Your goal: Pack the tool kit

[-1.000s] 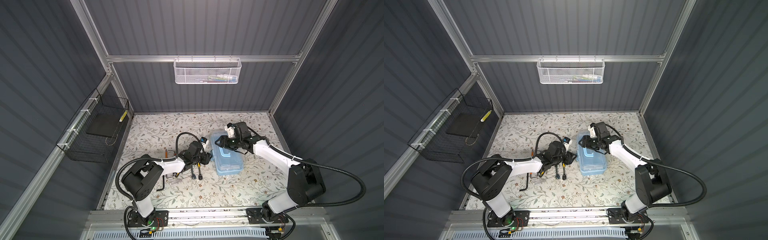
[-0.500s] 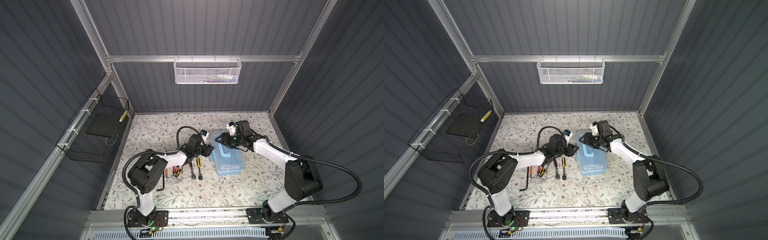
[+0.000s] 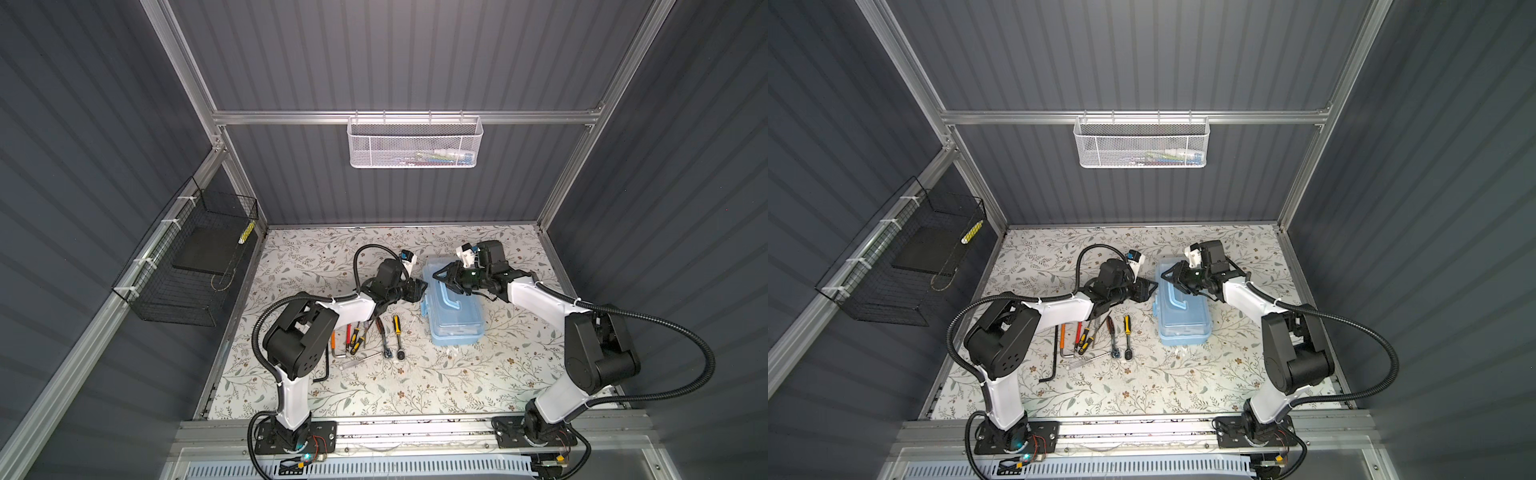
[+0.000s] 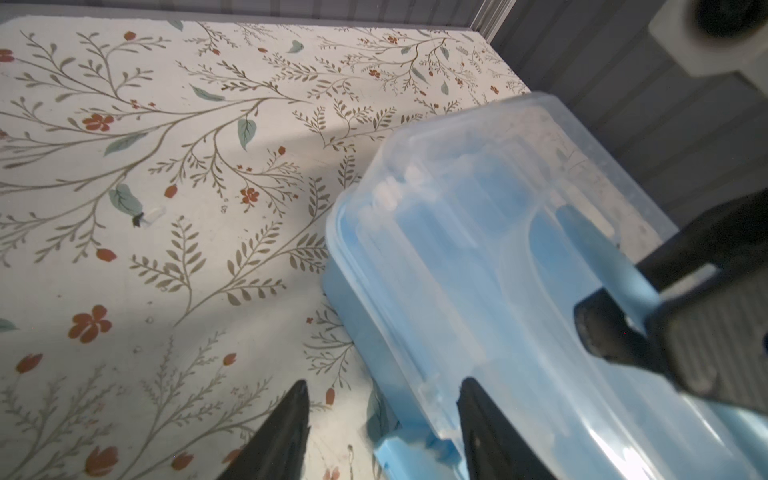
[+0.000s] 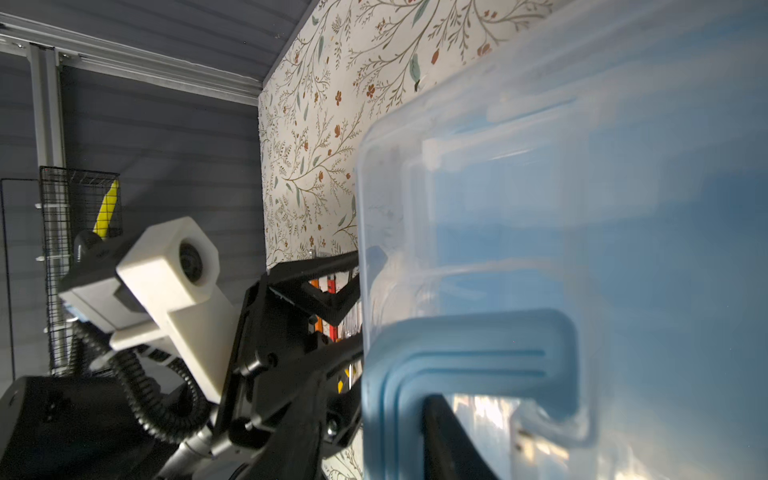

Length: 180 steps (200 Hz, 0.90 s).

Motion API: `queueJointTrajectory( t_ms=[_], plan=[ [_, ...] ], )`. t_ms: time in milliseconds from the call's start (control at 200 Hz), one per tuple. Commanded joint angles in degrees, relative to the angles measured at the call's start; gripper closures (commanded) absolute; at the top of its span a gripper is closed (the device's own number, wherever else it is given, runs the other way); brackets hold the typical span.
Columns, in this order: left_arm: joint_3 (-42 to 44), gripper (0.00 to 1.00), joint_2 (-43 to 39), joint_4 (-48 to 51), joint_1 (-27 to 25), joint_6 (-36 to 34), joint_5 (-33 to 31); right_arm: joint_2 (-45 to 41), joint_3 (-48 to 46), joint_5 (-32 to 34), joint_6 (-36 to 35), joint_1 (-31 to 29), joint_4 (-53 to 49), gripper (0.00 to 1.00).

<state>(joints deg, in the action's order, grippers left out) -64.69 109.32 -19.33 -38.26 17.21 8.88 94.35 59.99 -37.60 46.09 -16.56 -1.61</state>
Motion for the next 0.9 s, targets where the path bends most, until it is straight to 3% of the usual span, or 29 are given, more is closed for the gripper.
queueJointTrajectory(
  t_ms=[0, 345, 560, 895],
  plan=[
    [-2.2, 0.41, 0.4, -0.3, 0.6, -0.6, 2.3, -1.7, -1.1, -5.6, 2.6, 0.3, 4.6, 0.71],
    [1.9, 0.39, -5.4, 2.5, 1.1, 1.2, 2.3, -3.2, -4.2, -8.8, 5.5, 3.0, 10.9, 0.92],
    [4.4, 0.32, -10.4, 3.8, 1.2, 4.9, 4.0, -5.6, -7.0, -12.1, 7.2, 5.1, 16.1, 0.95],
    [5.9, 0.14, -13.1, 2.7, 1.1, 18.0, 13.9, -6.6, -12.1, -16.7, 10.3, 8.4, 25.1, 0.96]
  ],
)
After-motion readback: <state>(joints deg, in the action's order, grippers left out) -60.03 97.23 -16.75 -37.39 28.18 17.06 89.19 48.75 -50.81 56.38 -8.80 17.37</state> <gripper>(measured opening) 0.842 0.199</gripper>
